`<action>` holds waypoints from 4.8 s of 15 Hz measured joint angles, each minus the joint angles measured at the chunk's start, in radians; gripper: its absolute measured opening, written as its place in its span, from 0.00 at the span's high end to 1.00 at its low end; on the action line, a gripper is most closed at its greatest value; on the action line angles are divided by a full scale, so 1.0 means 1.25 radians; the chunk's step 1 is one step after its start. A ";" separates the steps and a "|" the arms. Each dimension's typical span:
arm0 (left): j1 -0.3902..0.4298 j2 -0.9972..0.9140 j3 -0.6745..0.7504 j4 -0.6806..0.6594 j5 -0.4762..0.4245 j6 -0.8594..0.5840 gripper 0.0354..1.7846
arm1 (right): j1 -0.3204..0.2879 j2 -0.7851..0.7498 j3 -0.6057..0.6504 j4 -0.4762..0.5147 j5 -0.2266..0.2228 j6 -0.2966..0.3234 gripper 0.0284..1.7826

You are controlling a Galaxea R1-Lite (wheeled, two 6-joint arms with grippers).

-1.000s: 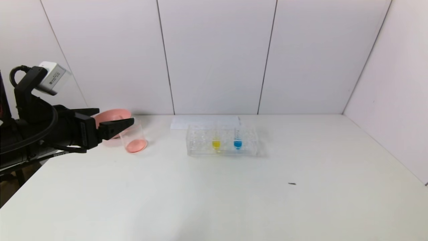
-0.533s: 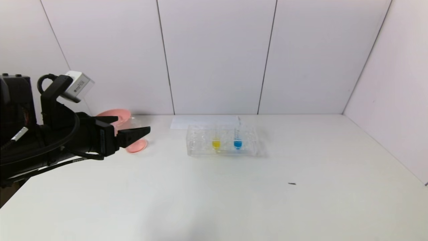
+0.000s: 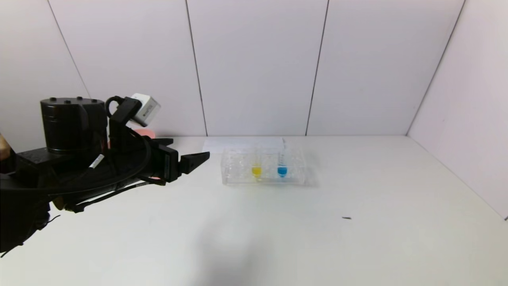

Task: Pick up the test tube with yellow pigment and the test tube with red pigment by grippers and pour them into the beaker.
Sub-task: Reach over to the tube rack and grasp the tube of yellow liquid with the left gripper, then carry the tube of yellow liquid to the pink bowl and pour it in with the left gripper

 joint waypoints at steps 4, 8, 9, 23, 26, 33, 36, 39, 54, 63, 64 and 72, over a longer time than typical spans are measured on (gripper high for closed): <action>-0.037 0.095 -0.034 -0.062 0.013 -0.020 0.01 | 0.000 0.000 0.000 0.000 0.000 0.000 0.05; -0.096 0.191 -0.089 -0.134 0.093 -0.022 0.01 | 0.000 0.000 0.000 0.000 0.000 0.000 0.05; -0.109 0.211 -0.103 -0.138 0.100 -0.025 0.01 | 0.000 0.000 0.000 0.000 0.000 0.000 0.05; -0.195 0.438 -0.295 -0.135 0.257 -0.057 0.01 | 0.000 0.000 0.000 0.000 0.000 0.000 0.05; -0.201 0.460 -0.321 -0.131 0.278 -0.070 0.01 | 0.000 0.000 0.000 0.000 0.000 -0.001 0.05; -0.214 0.497 -0.367 -0.131 0.322 -0.073 0.01 | 0.000 0.000 0.000 0.000 0.000 0.000 0.05; -0.217 0.513 -0.379 -0.132 0.327 -0.073 0.01 | 0.000 0.000 0.000 0.000 0.000 0.000 0.05; -0.217 0.529 -0.388 -0.137 0.349 -0.072 0.01 | 0.000 0.000 0.000 0.000 0.000 0.000 0.05; -0.228 0.550 -0.411 -0.131 0.341 -0.071 0.63 | 0.000 0.000 0.000 0.000 0.000 0.000 0.05; -0.229 0.544 -0.401 -0.132 0.341 -0.071 0.77 | 0.000 0.000 0.001 0.000 0.000 0.000 0.05; -0.229 0.542 -0.401 -0.131 0.341 -0.069 0.77 | 0.000 0.000 0.001 0.000 0.000 0.000 0.05; -0.229 0.501 -0.397 -0.128 0.341 -0.063 0.77 | 0.000 0.000 0.000 0.000 0.000 0.000 0.05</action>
